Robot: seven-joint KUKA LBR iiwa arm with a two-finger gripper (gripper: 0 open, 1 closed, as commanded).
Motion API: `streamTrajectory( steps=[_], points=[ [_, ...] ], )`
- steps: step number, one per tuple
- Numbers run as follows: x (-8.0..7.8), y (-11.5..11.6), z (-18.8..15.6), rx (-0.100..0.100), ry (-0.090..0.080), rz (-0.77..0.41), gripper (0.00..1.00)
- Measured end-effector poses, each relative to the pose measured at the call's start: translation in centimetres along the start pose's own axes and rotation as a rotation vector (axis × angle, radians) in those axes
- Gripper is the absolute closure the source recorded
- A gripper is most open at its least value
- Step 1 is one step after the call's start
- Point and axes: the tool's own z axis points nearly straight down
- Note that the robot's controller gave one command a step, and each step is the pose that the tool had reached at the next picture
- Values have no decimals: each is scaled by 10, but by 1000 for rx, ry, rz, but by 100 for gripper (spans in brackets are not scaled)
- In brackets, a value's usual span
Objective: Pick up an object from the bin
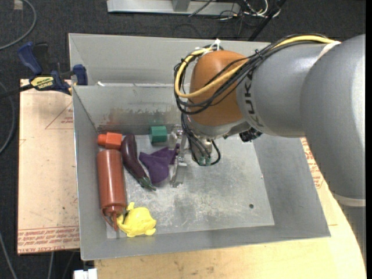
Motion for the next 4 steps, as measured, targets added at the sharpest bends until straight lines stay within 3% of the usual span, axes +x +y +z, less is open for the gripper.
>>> streamTrajectory(
  steps=[1,2,3,4],
  points=[
    [-3,20,32,5,2,127,0],
    [11,49,61,-1,-1,-4,100],
    [11,49,61,-2,-1,-3,100],
    [2,57,-66,-3,-5,-36,100]
  ],
)
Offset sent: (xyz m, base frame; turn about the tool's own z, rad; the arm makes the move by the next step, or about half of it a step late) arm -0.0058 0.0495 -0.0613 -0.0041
